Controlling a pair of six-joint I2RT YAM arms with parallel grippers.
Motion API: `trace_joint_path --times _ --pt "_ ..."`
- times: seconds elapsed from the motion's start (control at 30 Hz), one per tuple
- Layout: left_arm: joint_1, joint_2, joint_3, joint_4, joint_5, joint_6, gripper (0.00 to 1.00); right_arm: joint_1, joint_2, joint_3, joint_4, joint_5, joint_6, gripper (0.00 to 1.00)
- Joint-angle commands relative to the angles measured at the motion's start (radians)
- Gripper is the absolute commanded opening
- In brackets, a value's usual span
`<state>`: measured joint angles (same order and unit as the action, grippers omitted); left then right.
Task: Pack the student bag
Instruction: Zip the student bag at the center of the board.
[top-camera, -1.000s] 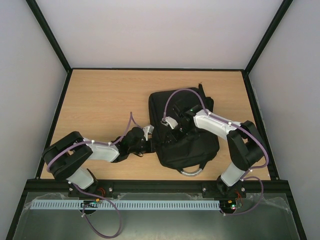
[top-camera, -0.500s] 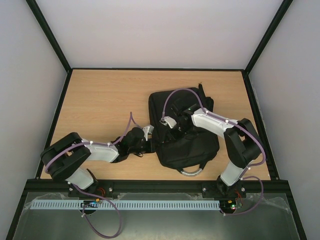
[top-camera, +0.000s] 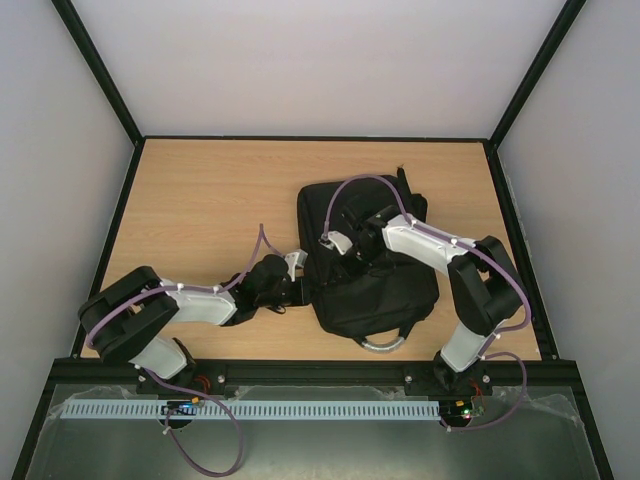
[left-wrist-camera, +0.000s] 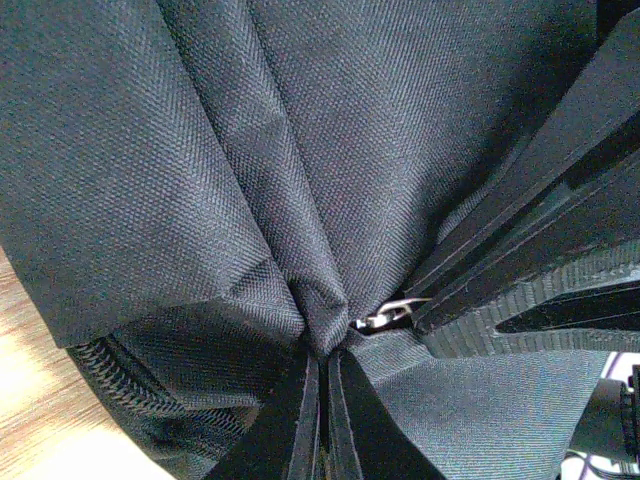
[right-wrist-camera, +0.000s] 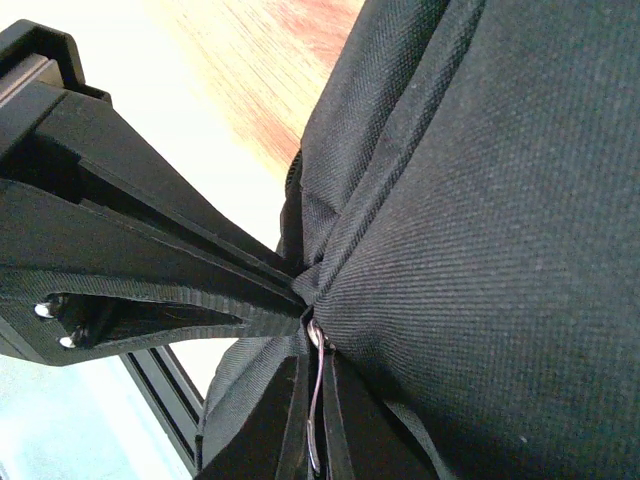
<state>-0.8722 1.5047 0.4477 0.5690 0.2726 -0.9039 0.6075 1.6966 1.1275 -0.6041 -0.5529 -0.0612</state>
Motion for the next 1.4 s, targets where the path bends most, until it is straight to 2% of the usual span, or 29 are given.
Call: trace_joint_path --times 0.0,0.43,0.5,0.6,0.73,1.13,1.37 --pt "-0.011 -0.021 0.004 -0.013 -0.012 0.025 0.02 -0.012 0.025 0.032 -0.038 -0.056 0.008 0.06" --pt "-0.016 -0.014 0.007 -0.015 -0.013 0.029 0.02 -0.045 0.039 0.042 -0.048 -0.131 0.019 0.03" --pt "-0.016 -0.013 0.008 -0.015 -0.015 0.030 0.02 -0.050 0.040 0.044 -0.048 -0.136 0.022 0.04" --pt "-0.016 -0.014 0.009 -0.018 -0.016 0.030 0.02 -0.052 0.048 0.043 -0.049 -0.142 0.024 0.12" --pt "-0.018 -0.017 0.008 -0.020 -0.019 0.031 0.02 -0.054 0.055 0.044 -0.051 -0.147 0.026 0.12" --pt "-0.020 -0.015 0.008 -0.024 -0.022 0.032 0.02 -0.055 0.055 0.040 -0.046 -0.091 0.028 0.01" --pt "-0.019 -0.027 0.007 -0.063 -0.045 0.037 0.02 -0.061 0.028 0.083 -0.125 -0.007 -0.019 0.01"
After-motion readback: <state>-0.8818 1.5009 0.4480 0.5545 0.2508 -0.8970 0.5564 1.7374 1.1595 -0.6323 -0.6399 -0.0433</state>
